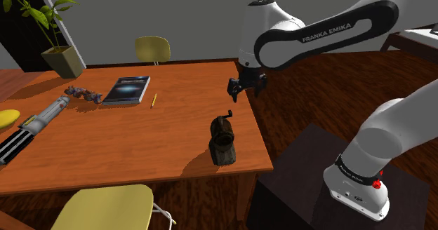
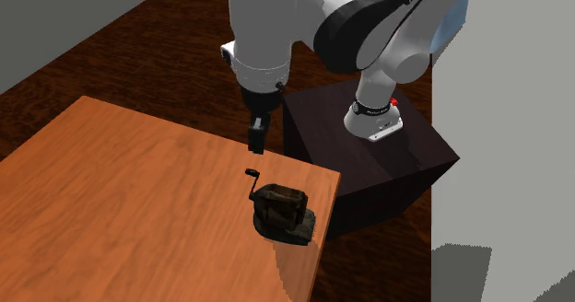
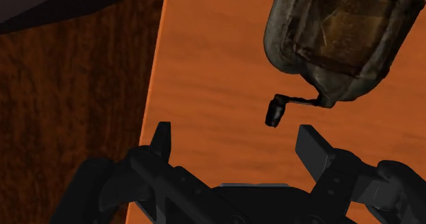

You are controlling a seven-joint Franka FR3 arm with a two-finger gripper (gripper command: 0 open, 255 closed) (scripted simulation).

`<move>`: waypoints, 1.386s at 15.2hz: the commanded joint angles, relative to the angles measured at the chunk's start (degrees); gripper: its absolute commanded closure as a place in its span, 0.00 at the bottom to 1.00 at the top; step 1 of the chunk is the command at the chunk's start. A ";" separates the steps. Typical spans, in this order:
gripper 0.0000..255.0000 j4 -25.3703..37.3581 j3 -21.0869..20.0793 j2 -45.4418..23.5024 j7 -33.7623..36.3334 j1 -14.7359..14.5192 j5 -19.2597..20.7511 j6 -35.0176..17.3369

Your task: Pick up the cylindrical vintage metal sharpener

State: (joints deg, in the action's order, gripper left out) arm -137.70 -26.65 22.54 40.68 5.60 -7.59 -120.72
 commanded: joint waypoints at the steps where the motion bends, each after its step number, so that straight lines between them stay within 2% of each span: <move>1: 0.00 1.91 -2.89 -4.70 5.94 1.33 1.69 -2.31; 5: 0.00 6.50 -7.57 -14.73 17.96 3.58 7.59 -5.73; 14: 0.00 3.69 -8.15 -18.54 20.41 3.76 10.46 -11.64; 15: 1.00 3.74 -8.17 -18.57 20.44 3.75 10.48 -11.62; 21: 1.00 3.75 -8.18 -18.59 20.47 3.75 10.49 -11.62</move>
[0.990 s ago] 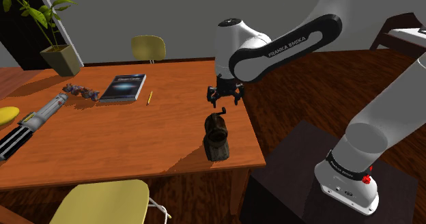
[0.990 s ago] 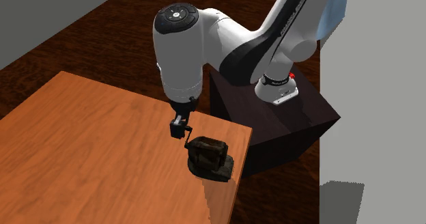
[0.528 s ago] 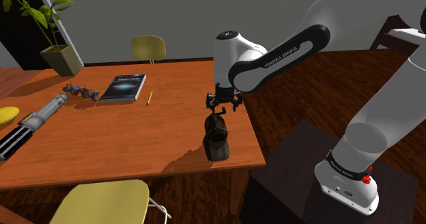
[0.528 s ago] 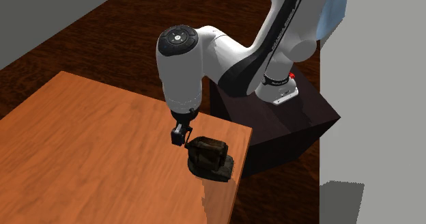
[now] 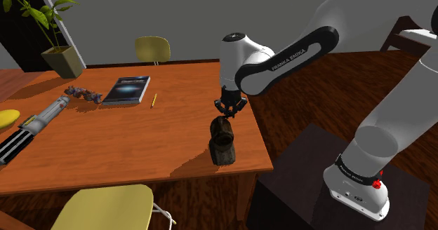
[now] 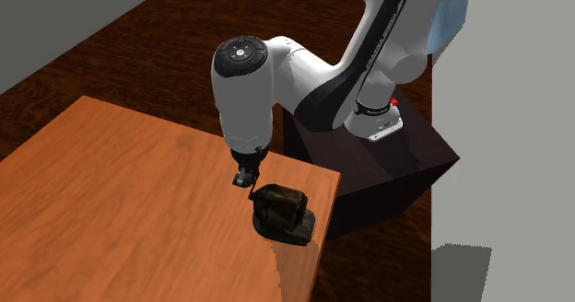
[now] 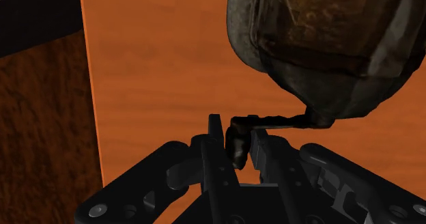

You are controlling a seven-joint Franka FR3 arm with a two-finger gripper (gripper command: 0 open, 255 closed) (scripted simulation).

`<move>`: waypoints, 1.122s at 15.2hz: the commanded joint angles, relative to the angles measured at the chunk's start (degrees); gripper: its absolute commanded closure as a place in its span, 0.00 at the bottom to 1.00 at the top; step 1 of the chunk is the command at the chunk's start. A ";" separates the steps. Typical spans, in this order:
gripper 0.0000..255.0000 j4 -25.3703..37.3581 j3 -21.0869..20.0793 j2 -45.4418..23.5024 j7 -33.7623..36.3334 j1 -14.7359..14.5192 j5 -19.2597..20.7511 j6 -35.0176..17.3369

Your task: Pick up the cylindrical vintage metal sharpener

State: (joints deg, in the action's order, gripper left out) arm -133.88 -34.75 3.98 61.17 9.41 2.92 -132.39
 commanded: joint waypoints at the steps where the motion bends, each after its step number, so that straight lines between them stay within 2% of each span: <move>1: 1.00 -0.06 -0.08 -0.07 0.00 -0.05 0.01 0.02; 3: 1.00 -0.12 -0.05 0.02 -0.08 -0.06 -0.06 0.03; 17: 1.00 5.63 1.32 6.31 -3.97 -0.51 -4.43 10.98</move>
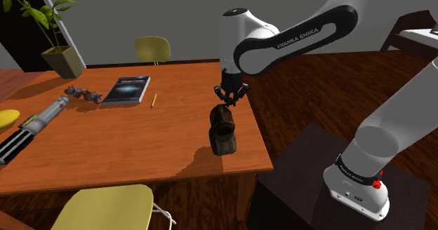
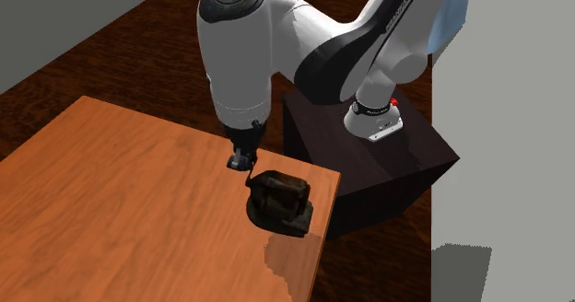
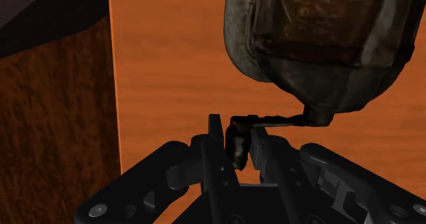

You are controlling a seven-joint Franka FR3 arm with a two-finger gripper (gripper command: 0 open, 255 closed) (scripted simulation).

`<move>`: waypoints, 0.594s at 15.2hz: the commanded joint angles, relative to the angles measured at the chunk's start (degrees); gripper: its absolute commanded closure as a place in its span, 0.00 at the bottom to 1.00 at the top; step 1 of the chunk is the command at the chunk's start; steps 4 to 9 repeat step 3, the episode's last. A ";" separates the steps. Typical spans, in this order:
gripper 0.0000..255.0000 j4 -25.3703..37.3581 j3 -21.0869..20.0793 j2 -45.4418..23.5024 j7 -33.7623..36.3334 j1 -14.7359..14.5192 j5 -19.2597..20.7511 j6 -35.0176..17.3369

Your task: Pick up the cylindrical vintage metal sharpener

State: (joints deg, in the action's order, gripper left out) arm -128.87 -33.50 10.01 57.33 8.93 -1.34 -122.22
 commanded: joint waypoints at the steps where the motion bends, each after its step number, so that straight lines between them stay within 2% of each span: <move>1: 1.00 1.12 0.18 0.61 -0.32 -0.04 -0.35 1.60; 9: 1.00 1.20 0.20 0.66 -0.35 -0.05 -0.38 1.72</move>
